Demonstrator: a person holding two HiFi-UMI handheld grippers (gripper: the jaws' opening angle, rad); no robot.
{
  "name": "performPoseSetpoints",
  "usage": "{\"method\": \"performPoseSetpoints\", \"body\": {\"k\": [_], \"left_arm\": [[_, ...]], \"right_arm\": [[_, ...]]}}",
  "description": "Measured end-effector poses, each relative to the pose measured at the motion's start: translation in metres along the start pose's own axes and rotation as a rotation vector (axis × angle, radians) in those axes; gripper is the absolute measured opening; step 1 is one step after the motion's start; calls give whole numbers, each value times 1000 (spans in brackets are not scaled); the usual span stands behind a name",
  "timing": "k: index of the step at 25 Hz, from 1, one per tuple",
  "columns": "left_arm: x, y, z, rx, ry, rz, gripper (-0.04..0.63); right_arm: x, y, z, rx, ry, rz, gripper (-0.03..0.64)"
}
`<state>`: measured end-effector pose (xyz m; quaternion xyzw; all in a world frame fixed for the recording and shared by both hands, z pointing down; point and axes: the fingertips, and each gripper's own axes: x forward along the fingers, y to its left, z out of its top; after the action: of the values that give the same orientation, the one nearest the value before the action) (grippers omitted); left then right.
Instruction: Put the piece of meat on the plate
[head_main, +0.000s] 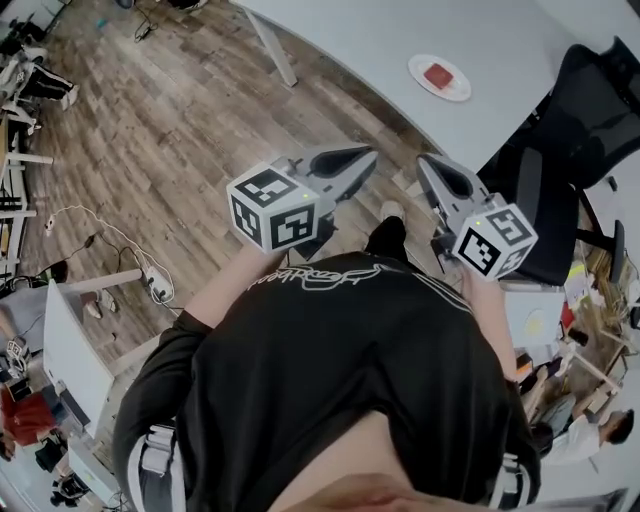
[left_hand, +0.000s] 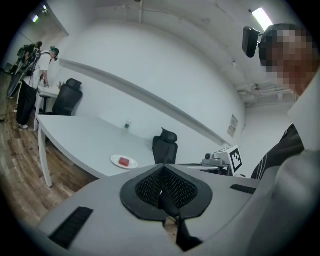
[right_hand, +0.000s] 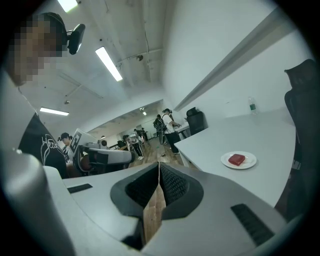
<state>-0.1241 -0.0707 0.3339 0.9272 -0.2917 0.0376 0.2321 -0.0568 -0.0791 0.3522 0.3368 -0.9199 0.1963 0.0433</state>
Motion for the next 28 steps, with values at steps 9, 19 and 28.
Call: {"method": "performPoseSetpoints", "body": {"k": [9,19,28], "left_arm": [[-52,-30,-24,-4,-11,-9,8],[-67,-42,-47,-55,-24,2,8],[-69,-43,-69,-90,8,18,8]], "right_arm": [[-20,61,-20,2,14,-8,12],[-27,80,-50,31,88,10,12],[-31,82,-72,77,113,19,12]]}}
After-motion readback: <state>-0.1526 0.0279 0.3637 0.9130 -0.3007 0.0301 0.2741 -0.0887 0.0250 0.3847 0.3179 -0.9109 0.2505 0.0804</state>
